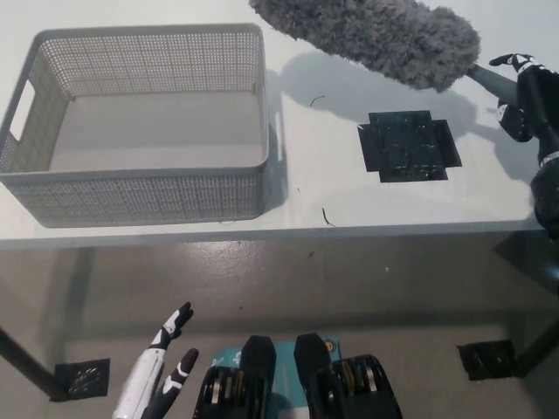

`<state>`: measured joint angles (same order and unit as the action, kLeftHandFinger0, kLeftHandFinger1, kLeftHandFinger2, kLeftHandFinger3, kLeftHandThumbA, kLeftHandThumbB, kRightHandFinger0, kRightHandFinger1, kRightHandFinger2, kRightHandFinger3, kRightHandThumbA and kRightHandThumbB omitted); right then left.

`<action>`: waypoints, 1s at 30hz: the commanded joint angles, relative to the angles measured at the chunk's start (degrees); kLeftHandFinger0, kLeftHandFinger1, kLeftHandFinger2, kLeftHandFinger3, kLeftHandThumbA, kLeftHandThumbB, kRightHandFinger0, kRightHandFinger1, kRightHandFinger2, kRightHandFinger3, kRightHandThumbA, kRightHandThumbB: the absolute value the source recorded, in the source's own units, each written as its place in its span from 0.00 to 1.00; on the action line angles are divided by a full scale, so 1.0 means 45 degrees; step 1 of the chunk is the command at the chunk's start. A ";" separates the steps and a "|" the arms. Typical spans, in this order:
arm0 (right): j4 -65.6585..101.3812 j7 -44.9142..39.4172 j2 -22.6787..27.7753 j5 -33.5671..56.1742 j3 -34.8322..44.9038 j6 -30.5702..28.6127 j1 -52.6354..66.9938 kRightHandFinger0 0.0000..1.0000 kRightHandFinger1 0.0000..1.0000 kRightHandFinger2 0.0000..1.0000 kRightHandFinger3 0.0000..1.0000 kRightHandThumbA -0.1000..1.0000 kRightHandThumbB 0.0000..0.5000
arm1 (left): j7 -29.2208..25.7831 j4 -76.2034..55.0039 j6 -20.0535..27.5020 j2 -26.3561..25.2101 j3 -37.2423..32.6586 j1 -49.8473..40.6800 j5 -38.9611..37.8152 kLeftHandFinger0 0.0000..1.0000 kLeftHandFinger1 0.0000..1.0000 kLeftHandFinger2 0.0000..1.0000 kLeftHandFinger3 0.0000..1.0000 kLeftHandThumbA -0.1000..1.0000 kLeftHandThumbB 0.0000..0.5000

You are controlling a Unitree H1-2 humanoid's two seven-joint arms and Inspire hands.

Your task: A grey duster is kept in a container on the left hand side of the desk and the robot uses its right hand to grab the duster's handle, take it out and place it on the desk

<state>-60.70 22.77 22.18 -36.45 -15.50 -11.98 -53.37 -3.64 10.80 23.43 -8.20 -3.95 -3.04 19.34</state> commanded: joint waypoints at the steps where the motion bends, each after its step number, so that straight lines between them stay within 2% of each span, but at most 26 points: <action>1: 0.0041 0.0951 0.0710 -0.0456 -0.0394 -0.0578 -0.1149 0.00 0.34 0.70 0.51 0.00 0.35 | -0.0331 -0.0316 0.0256 -0.0157 0.0161 0.0003 0.0097 1.00 1.00 1.00 1.00 1.00 0.01; 3: -0.0080 0.1087 0.0759 -0.0521 -0.0553 -0.0663 -0.1175 0.00 0.35 0.71 0.51 0.00 0.36 | -0.0361 -0.0295 0.0264 -0.0132 0.0180 0.0015 0.0139 1.00 1.00 1.00 1.00 1.00 0.02; 4: -0.0174 0.1300 0.0832 -0.0634 -0.0706 -0.0975 -0.1178 0.00 0.36 0.73 0.54 0.00 0.40 | -0.0375 -0.0287 0.0254 -0.0118 0.0185 0.0025 0.0148 1.00 1.00 1.00 1.00 1.00 0.02; 5: -0.0165 0.1205 0.0891 -0.0736 -0.0842 -0.0960 -0.1185 0.00 0.38 0.75 0.58 0.00 0.39 | -0.0382 -0.0278 0.0242 -0.0108 0.0191 0.0038 0.0149 1.00 1.00 1.00 1.00 1.00 0.02; 6: -0.0089 0.0755 0.0916 -0.0648 -0.0880 -0.0836 -0.1179 0.03 0.46 0.84 0.67 0.00 0.37 | -0.0406 -0.0303 0.0171 -0.0104 0.0191 0.0034 0.0236 1.00 1.00 1.00 1.00 1.00 0.03; 8: -0.0125 0.0395 0.0924 -0.0587 -0.0999 -0.0542 -0.1240 0.08 0.54 0.88 0.73 0.00 0.40 | -0.0410 -0.0300 0.0155 -0.0099 0.0197 0.0037 0.0267 1.00 1.00 1.00 1.00 1.00 0.02; 9: -0.0144 0.0167 0.0916 -0.0566 -0.1036 -0.0259 -0.1286 0.14 0.55 0.84 0.77 0.00 0.42 | -0.0399 -0.0296 0.0148 -0.0092 0.0204 0.0039 0.0240 1.00 1.00 1.00 1.00 1.00 0.02; 10: -0.0171 0.0011 0.0911 -0.0553 -0.1077 -0.0048 -0.1325 0.14 0.54 0.80 0.76 0.00 0.42 | -0.0386 -0.0296 0.0131 -0.0084 0.0212 0.0039 0.0217 1.00 1.00 1.00 1.00 1.00 0.02; 11: -0.0071 -0.0233 0.0902 -0.0533 -0.1073 0.0381 -0.1335 0.21 0.54 0.75 0.73 0.00 0.47 | -0.0385 -0.0279 0.0192 -0.0091 0.0209 0.0045 0.0207 1.00 1.00 1.00 1.00 1.00 0.02; 12: 0.0059 -0.0826 0.0880 -0.0723 -0.1219 0.1373 -0.1458 0.27 0.46 0.60 0.76 0.20 0.47 | -0.0401 -0.0291 0.0206 -0.0084 0.0228 0.0048 0.0200 1.00 1.00 1.00 1.00 1.00 0.02; 13: 0.0348 -0.1830 0.0862 -0.0812 -0.1315 0.2438 -0.1591 0.39 0.61 0.78 0.90 0.28 0.48 | -0.0406 -0.0284 0.0220 -0.0083 0.0247 0.0066 0.0169 1.00 1.00 1.00 1.00 1.00 0.02; 14: 0.0550 -0.2748 0.0884 -0.1081 -0.1547 0.3472 -0.1722 0.58 0.79 0.97 1.00 0.44 0.53 | -0.0414 -0.0269 0.0246 -0.0075 0.0259 0.0075 0.0145 1.00 1.00 1.00 1.00 1.00 0.01; 15: 0.0487 -0.3336 0.0859 -0.1418 -0.1836 0.4324 -0.1906 0.89 1.00 1.00 1.00 0.61 0.59 | -0.0425 -0.0304 0.0220 -0.0076 0.0278 0.0058 0.0158 1.00 1.00 1.00 1.00 1.00 0.01; 16: 0.0201 -0.3593 0.0788 -0.1597 -0.2023 0.4867 -0.2112 1.00 1.00 1.00 1.00 0.68 0.67 | -0.0412 -0.0342 0.0179 -0.0087 0.0294 0.0040 0.0151 1.00 1.00 1.00 1.00 1.00 0.00; 18: 0.0046 -0.3823 0.0784 -0.1679 -0.2139 0.5444 -0.2276 1.00 1.00 1.00 1.00 0.72 0.77 | -0.0437 -0.0324 0.0187 -0.0091 0.0319 0.0052 0.0152 1.00 1.00 1.00 1.00 1.00 0.01; 20: 0.0206 -0.3827 0.0786 -0.1521 -0.1989 0.6025 -0.2284 1.00 1.00 1.00 1.00 0.72 0.88 | -0.0475 -0.0309 0.0191 -0.0102 0.0347 0.0076 0.0181 1.00 1.00 1.00 1.00 1.00 0.01; 22: 0.0540 -0.4432 0.0878 -0.1548 -0.2074 0.6639 -0.2311 1.00 1.00 1.00 1.00 0.82 0.98 | -0.0476 -0.0361 0.0134 -0.0079 0.0355 0.0047 0.0188 1.00 1.00 1.00 1.00 1.00 0.00; 23: 0.0676 -0.4599 0.0923 -0.1551 -0.2092 0.6802 -0.2305 1.00 1.00 1.00 1.00 0.84 1.00 | -0.0490 -0.0356 0.0144 -0.0093 0.0359 0.0041 0.0216 1.00 1.00 1.00 1.00 1.00 0.00; 27: 0.1321 -0.4798 0.1039 -0.1385 -0.1889 0.7182 -0.2221 1.00 1.00 1.00 1.00 0.82 1.00 | -0.0497 -0.0331 0.0124 -0.0086 0.0388 0.0064 0.0180 1.00 1.00 1.00 1.00 1.00 0.01; 30: 0.1430 -0.5530 0.1172 -0.1286 -0.1922 0.7527 -0.2400 1.00 1.00 1.00 1.00 0.86 1.00 | -0.0432 -0.0381 0.0056 -0.0041 0.0409 0.0031 0.0030 1.00 1.00 1.00 1.00 1.00 0.00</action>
<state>-59.02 7.48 24.00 -40.64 -24.13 9.77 -55.45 -4.01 10.77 23.26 -8.11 -2.99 -2.98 19.73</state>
